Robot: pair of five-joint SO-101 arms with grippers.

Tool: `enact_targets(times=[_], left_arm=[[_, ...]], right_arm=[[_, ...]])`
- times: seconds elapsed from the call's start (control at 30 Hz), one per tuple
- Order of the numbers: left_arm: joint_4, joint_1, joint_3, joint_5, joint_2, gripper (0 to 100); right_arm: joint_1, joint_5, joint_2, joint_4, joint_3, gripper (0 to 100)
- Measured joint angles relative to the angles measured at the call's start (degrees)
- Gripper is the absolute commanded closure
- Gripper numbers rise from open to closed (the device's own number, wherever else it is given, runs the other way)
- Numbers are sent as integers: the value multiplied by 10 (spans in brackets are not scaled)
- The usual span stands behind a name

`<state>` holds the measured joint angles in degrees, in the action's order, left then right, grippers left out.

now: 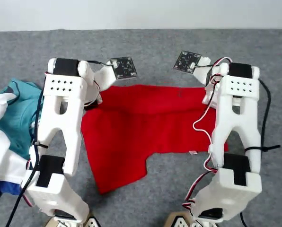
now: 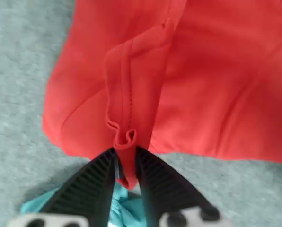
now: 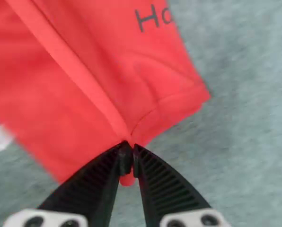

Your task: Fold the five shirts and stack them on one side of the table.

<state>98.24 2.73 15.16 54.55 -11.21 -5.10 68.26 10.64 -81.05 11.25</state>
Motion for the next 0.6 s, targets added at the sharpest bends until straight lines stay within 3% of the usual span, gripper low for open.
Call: enact_targets(times=[0.23,0.6], left_arm=[[5,-9,-77,4,26,995],[5,49,-336,4,244,995]], right_arm=[[0,-59,-4,-118,0,988],[-30,-76,-4,-152,0,988]])
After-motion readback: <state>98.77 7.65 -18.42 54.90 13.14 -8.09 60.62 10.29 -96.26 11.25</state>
